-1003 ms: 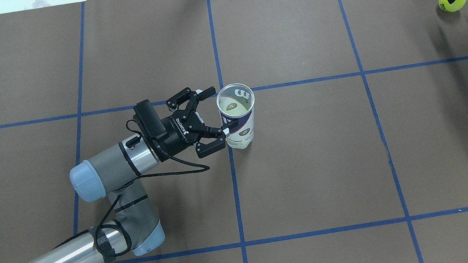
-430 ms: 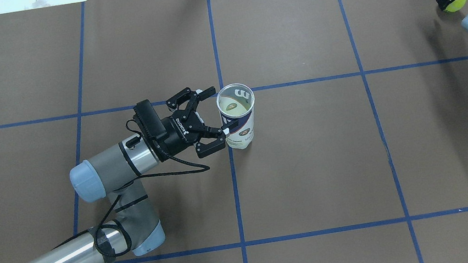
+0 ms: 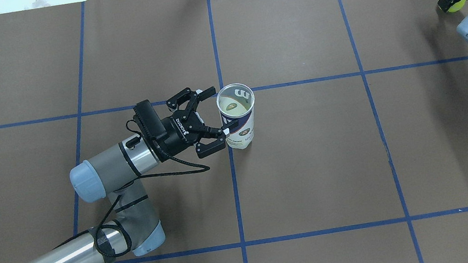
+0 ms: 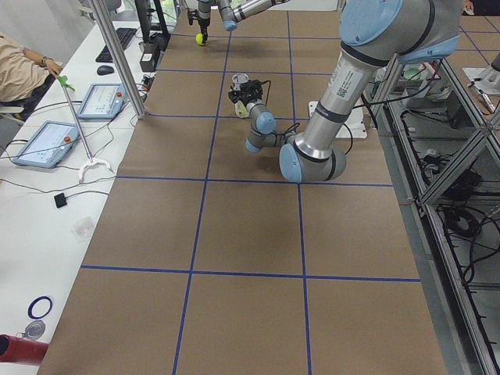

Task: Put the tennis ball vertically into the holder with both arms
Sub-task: 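Lower the right gripper onto the farther yellow tennis ball, then close the right gripper on the tennis ball and lift it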

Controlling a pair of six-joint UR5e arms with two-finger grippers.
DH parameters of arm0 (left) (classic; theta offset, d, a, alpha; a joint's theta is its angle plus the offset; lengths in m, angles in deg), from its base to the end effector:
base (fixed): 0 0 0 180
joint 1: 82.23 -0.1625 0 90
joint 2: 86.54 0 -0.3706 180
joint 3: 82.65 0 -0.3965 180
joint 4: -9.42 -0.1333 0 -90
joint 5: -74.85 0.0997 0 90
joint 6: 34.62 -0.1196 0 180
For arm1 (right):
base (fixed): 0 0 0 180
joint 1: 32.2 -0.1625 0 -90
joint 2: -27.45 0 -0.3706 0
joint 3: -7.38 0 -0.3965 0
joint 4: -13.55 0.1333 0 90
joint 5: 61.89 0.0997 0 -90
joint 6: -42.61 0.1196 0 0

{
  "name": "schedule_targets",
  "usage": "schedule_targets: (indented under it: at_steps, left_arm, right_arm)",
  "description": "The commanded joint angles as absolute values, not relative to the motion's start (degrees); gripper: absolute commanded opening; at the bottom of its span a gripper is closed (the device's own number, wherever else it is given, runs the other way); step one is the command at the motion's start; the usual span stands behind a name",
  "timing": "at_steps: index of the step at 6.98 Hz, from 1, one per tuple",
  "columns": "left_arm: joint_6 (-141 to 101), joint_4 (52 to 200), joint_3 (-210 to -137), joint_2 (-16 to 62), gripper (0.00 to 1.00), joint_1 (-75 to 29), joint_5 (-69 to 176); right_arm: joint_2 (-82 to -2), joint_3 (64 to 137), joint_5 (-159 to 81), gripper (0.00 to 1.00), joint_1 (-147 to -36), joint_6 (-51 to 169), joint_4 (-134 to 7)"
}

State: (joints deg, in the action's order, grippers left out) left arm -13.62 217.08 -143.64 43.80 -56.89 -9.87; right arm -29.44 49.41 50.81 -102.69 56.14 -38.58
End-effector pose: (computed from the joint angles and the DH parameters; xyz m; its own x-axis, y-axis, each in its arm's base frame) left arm 0.5334 -0.4123 0.2147 0.2544 0.9081 -0.3326 0.7068 0.0601 0.7049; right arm -0.1585 -0.7083 0.6372 0.8684 -0.2348 0.4368 0.1072 0.9489 0.2969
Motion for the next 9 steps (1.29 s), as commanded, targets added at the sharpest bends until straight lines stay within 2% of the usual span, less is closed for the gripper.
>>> schedule_targets:
  at_steps: [1, 4, 9]
  left_arm:
    - [-13.62, 217.02, -143.65, 43.89, 0.99, -56.92, -9.87]
    - [-13.62, 217.02, -143.65, 43.8, 0.99, -56.92, -9.87]
    - [-13.62, 216.93, -143.56, 43.98, 0.99, -57.27, -9.87]
  right_arm:
    - [-28.98, 52.96, 52.53, 0.0, -103.3, 60.76, -39.35]
    - [-29.15, 70.5, 66.3, 0.0, -103.22, 81.62, -49.09]
    - [-29.94, 101.71, 73.38, 0.0, -94.62, 130.6, -48.68]
